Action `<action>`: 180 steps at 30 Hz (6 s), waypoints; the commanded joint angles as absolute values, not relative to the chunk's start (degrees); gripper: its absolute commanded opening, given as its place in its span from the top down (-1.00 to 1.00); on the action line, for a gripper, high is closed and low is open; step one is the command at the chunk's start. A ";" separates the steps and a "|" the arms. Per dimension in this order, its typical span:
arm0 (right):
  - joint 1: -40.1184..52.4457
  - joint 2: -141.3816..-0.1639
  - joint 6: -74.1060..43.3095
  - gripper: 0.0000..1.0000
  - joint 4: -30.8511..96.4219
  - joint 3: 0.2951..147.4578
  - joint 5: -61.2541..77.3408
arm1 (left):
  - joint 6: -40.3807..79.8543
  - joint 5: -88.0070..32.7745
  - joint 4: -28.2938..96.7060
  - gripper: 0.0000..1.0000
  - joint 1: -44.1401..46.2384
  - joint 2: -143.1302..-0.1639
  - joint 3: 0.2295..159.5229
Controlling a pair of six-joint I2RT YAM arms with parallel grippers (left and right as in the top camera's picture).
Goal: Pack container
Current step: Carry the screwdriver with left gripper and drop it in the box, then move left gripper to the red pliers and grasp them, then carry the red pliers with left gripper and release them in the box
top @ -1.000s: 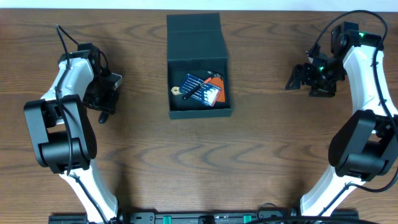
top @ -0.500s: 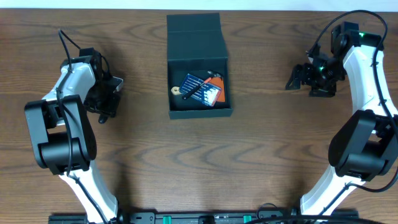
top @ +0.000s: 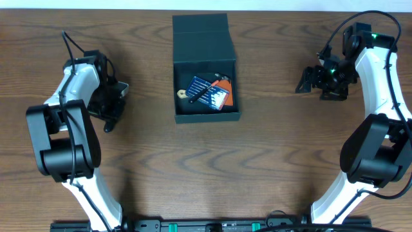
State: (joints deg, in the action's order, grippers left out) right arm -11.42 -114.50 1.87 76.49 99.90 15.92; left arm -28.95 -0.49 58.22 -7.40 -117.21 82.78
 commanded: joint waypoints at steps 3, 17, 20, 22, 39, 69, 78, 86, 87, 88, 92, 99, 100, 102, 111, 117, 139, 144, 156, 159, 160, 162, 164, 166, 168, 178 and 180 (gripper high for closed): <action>-10.85 -114.78 1.30 -0.67 76.51 99.92 16.58 | -28.53 -0.86 62.02 0.89 -2.33 -104.12 91.48; -10.83 -114.78 1.30 -0.67 76.20 99.92 16.58 | -40.99 -0.89 57.52 0.89 22.48 -90.96 92.73; -10.83 -114.78 1.30 -0.67 76.20 99.92 16.62 | -45.28 -0.86 55.68 0.89 25.78 -94.32 92.27; -10.83 -114.78 1.28 -0.67 76.18 99.92 17.15 | -47.18 -0.89 54.33 0.89 26.94 -96.95 92.27; -10.83 -114.78 1.30 -0.62 75.24 99.92 19.57 | -61.89 3.97 41.23 0.38 28.69 -115.81 92.27; -10.83 -114.78 1.30 -0.66 74.94 99.92 19.57 | -25.36 4.71 61.76 -0.80 -0.80 -91.74 89.58; -10.83 -114.78 1.28 -0.67 74.19 99.92 19.59 | -23.00 0.99 60.60 -0.80 -16.82 -103.90 88.01; -10.83 -114.78 1.30 -0.68 74.39 99.92 19.57 | -25.65 2.42 60.16 -0.75 -18.57 -114.91 88.01; -10.83 -114.78 1.30 -0.69 74.41 99.92 19.57 | -25.69 2.42 60.10 -0.75 -18.59 -115.66 88.01; -10.83 -114.78 1.30 -0.70 74.39 99.92 19.57 | -25.98 2.59 60.07 -0.75 -18.63 -116.25 88.01; -10.85 -114.78 1.32 -0.73 74.04 99.92 19.55 | -27.62 2.57 59.48 -0.75 -18.63 -117.47 88.01; -10.85 -114.78 1.28 -0.72 74.50 99.92 19.55 | -28.05 2.50 58.87 -0.76 -18.63 -117.58 87.99; -10.85 -114.78 1.28 -0.72 74.59 99.92 19.57 | -28.05 2.39 58.76 -0.76 -18.63 -117.58 87.96; -10.85 -114.78 0.75 -0.71 74.59 99.92 19.55 | -28.03 1.72 58.35 -0.74 -18.63 -117.62 87.96; -10.83 -114.78 -4.32 -0.69 75.57 99.92 19.94 | -27.55 -1.10 55.31 -0.40 -18.63 -119.15 87.96; -10.83 -114.78 -4.71 -0.64 77.01 99.92 19.97 | -26.00 -1.10 54.72 -0.30 -18.63 -122.15 87.96; -10.83 -114.78 -4.71 -0.65 77.87 99.92 19.97 | -21.93 -1.06 57.10 0.89 -18.50 -124.27 88.23; -10.83 -114.78 -4.71 -0.64 77.30 99.92 19.97 | -21.93 -1.08 59.99 0.89 -17.04 -118.69 90.61; -10.83 -114.78 -4.69 -0.64 75.90 99.92 19.97 | -31.53 -1.08 60.45 0.89 3.81 -91.92 92.95; -10.79 -114.78 -4.69 -0.64 75.64 99.92 19.97 | -38.37 -1.08 59.64 0.89 11.97 -88.84 92.92; -10.79 -114.78 -4.69 -0.64 75.55 99.92 19.97 | -40.38 -1.06 59.42 0.89 14.33 -88.60 92.92; -10.79 -114.78 -4.67 -0.64 75.42 99.92 19.97 | -43.99 -1.06 59.11 0.89 18.22 -89.12 92.88; -10.79 -114.78 -4.67 -0.64 75.42 99.92 19.97 | -46.63 -1.08 58.65 0.89 20.93 -90.63 92.73; -10.79 -114.78 -4.67 -0.64 75.44 99.92 19.97 | -48.53 -1.10 57.28 0.89 22.81 -92.90 92.33; -10.79 -114.78 -4.67 -0.64 75.40 99.92 19.97 | -50.61 -1.13 55.51 0.89 24.16 -95.81 92.16; -10.79 -114.78 -4.62 -0.64 75.92 99.92 19.94 | -58.04 -1.06 50.26 0.88 27.33 -109.91 92.16; -10.79 -114.78 -4.54 -0.64 76.07 99.92 19.94 | -58.04 -1.06 50.19 0.85 27.31 -112.07 92.16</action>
